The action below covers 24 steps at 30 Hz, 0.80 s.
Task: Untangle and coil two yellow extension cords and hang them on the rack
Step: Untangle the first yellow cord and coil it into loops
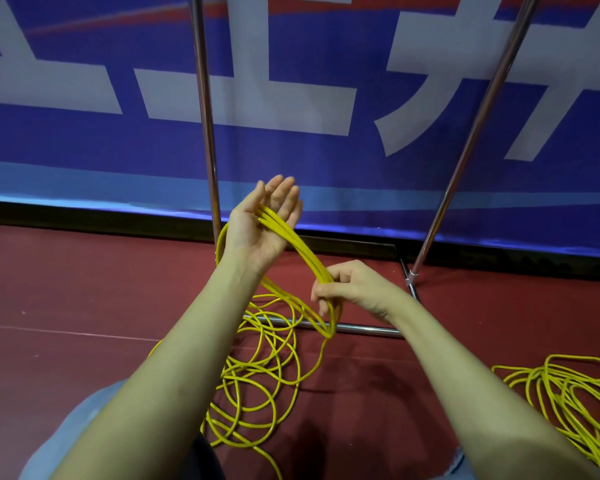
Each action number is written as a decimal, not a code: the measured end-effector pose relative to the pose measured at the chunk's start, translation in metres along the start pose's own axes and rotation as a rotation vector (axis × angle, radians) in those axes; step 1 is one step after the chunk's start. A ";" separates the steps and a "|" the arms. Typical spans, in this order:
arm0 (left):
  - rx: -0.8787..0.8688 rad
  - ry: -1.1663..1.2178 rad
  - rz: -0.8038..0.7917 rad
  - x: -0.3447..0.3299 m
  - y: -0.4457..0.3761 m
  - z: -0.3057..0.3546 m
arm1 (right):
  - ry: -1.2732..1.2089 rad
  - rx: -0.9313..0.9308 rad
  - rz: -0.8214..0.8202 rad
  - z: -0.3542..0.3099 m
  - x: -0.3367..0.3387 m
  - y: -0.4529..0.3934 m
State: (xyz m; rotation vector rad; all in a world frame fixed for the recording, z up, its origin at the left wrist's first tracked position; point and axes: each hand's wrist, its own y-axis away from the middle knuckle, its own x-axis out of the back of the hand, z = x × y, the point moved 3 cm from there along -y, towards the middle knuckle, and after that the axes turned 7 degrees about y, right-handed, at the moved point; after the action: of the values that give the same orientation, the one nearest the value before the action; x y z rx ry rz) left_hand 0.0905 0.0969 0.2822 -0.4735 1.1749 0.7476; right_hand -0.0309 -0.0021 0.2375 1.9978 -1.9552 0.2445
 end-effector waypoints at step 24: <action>0.131 -0.238 -0.094 0.011 0.001 0.003 | -0.143 -0.220 0.444 0.044 0.028 0.016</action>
State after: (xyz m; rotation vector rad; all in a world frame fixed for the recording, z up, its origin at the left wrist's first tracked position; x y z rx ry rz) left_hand 0.0936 0.1028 0.2731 -0.3188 0.9655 0.6229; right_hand -0.0503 -0.0438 0.2085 1.4646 -2.3847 -0.0132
